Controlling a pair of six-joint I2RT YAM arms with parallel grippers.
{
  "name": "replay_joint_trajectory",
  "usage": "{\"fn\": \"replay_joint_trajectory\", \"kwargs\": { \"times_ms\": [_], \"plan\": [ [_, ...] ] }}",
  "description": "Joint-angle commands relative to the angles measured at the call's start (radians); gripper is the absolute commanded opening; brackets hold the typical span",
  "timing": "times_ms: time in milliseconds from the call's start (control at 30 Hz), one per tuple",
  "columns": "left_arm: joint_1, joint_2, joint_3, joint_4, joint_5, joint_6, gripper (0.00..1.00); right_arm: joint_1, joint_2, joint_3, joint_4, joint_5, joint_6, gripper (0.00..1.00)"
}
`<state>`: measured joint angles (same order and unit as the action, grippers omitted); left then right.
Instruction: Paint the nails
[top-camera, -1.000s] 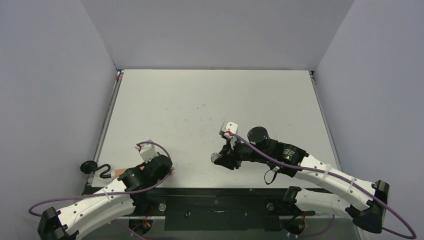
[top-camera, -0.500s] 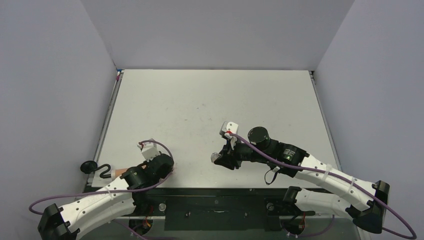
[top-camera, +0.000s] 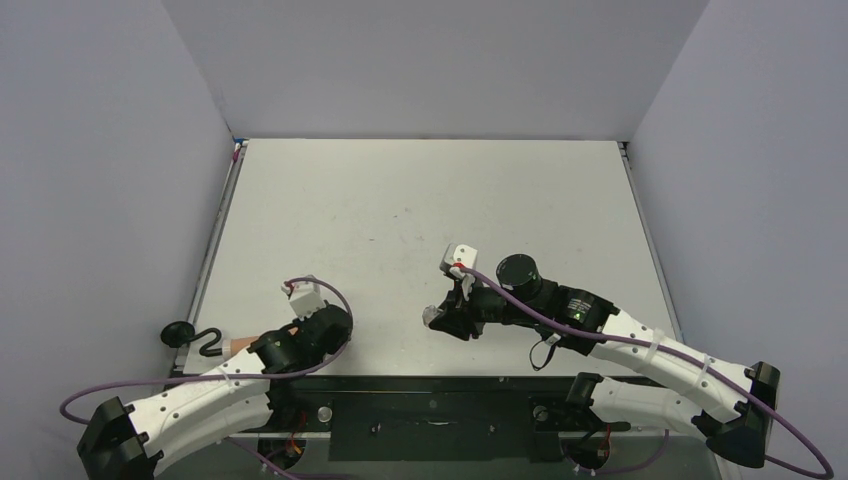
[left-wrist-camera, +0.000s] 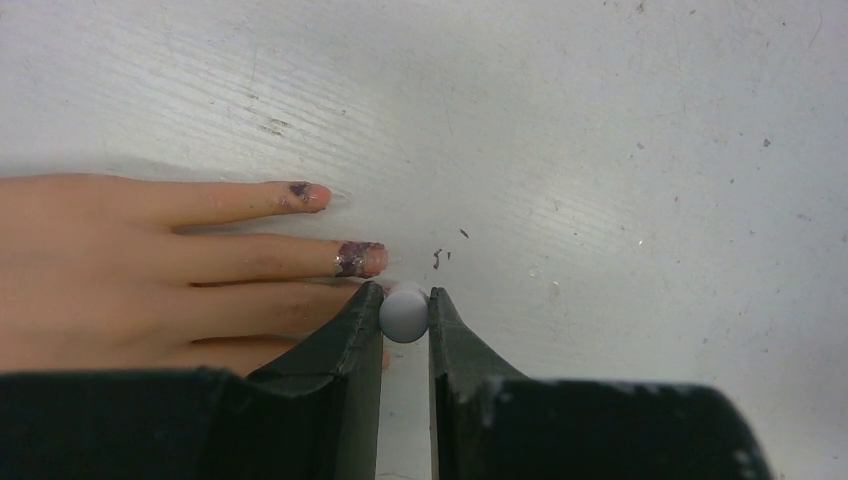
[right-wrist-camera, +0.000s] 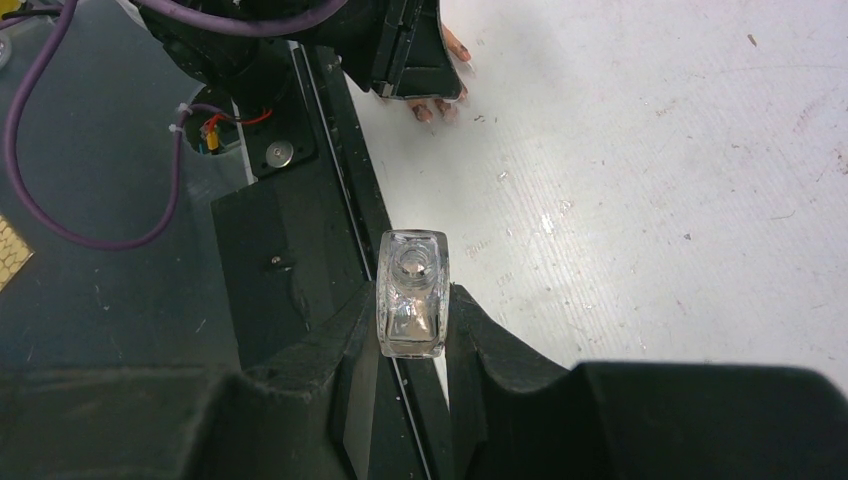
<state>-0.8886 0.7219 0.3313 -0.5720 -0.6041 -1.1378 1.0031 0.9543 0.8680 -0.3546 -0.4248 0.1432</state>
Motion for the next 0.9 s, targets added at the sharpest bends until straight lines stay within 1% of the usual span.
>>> {"fn": "replay_joint_trajectory", "kwargs": {
  "times_ms": [0, 167, 567, 700, 867],
  "plan": [
    [-0.001, 0.008, -0.006, 0.057, 0.026, 0.013, 0.0, 0.002, -0.026, -0.006, 0.027, 0.008, -0.004, 0.0],
    [-0.001, 0.005, -0.012, 0.072, 0.032, 0.019, 0.0, 0.002, -0.025, -0.007, 0.027, 0.008, -0.004, 0.0],
    [-0.001, 0.008, -0.014, 0.052, 0.023, 0.003, 0.0, 0.001, -0.026, -0.008, 0.029, 0.008, -0.002, 0.0],
    [-0.001, 0.009, -0.005, 0.029, 0.013, -0.016, 0.0, 0.002, -0.024, -0.009, 0.029, 0.008, -0.002, 0.0],
    [-0.008, -0.028, -0.001, -0.022, -0.031, -0.064, 0.0, 0.001, -0.024, -0.009, 0.033, 0.006, -0.001, 0.0]
  ]
}}
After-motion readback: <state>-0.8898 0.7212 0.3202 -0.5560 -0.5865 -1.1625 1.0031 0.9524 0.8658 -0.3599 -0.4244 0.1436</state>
